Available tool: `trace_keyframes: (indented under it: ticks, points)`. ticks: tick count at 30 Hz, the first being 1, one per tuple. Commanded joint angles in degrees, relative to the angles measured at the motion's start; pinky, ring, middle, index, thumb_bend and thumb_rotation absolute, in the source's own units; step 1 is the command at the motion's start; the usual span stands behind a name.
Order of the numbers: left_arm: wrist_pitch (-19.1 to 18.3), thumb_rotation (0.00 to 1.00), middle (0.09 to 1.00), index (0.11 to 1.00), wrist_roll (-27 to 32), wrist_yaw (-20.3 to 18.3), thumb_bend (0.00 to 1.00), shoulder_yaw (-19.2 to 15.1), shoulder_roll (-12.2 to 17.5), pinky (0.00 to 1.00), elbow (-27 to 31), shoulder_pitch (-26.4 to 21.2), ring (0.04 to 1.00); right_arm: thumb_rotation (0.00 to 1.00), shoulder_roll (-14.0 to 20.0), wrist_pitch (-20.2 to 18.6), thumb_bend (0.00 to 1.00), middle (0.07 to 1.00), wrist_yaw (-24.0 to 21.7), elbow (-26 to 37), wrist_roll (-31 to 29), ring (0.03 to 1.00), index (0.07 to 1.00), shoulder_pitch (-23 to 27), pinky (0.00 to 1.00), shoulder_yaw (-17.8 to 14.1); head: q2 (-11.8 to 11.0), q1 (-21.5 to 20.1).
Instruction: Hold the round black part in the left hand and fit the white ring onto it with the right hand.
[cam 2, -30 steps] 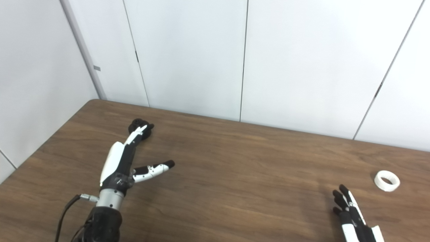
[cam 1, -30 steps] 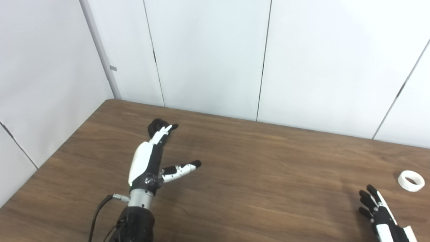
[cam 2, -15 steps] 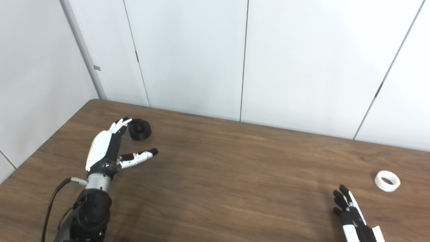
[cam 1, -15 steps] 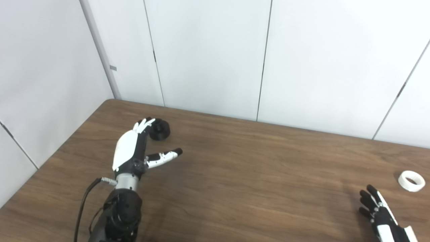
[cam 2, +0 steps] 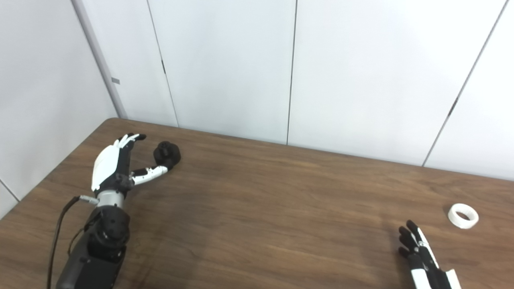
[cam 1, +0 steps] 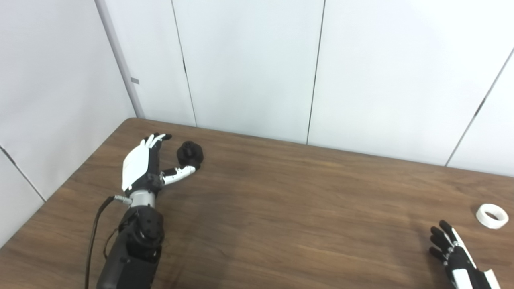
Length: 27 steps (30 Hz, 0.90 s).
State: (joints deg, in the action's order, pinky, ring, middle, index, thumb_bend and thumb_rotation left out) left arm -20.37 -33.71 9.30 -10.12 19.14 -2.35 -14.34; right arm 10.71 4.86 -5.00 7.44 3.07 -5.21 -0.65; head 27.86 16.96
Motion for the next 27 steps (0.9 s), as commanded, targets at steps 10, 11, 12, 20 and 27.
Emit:
trace_keyframes:
  ticks: [10, 11, 12, 20, 27]
  points:
    - [0.67, 0.35, 0.936, 0.827, 0.73, 3.07, 0.89, 1.18, 4.11, 1.0, -8.41, -8.83, 0.974, 1.0, 0.51, 0.31, 0.59, 0.918, 0.1, -2.15, 0.75, 0.919, 0.945, -0.19, 0.97, 0.01, 0.38, -0.2]
    - [0.2, 0.35, 0.94, 0.828, 0.84, 2.53, 0.89, 1.45, 4.33, 1.0, -8.86, -9.2, 0.98, 1.0, 0.52, 0.18, 0.59, 0.915, 0.15, -2.02, 0.83, 0.917, 0.942, -0.24, 0.96, 0.01, 0.38, -0.2]
    - [-0.29, 0.36, 0.944, 0.829, 0.96, 1.99, 0.89, 1.74, 4.56, 1.0, -9.19, -9.49, 0.987, 1.0, 0.56, 0.15, 0.6, 0.914, 0.17, -2.0, 0.92, 0.915, 0.94, -0.27, 0.96, -0.01, 0.44, -0.25]
    - [-2.12, 0.37, 0.948, 0.827, 2.59, -0.14, 0.9, 4.0, 6.72, 1.0, -13.14, -11.78, 1.0, 1.0, 0.73, -0.03, 0.64, 0.92, 0.15, -2.1, 0.85, 0.916, 0.94, -0.32, 0.97, -0.24, 0.52, -0.36]
    - [-2.32, 0.39, 0.941, 0.819, 3.13, -1.47, 0.93, 6.11, 8.3, 1.0, -17.6, -13.56, 0.989, 1.0, 0.84, -0.18, 0.62, 0.916, 0.58, -1.9, 1.66, 0.91, 0.934, -0.28, 0.95, -0.43, 0.64, -0.58]
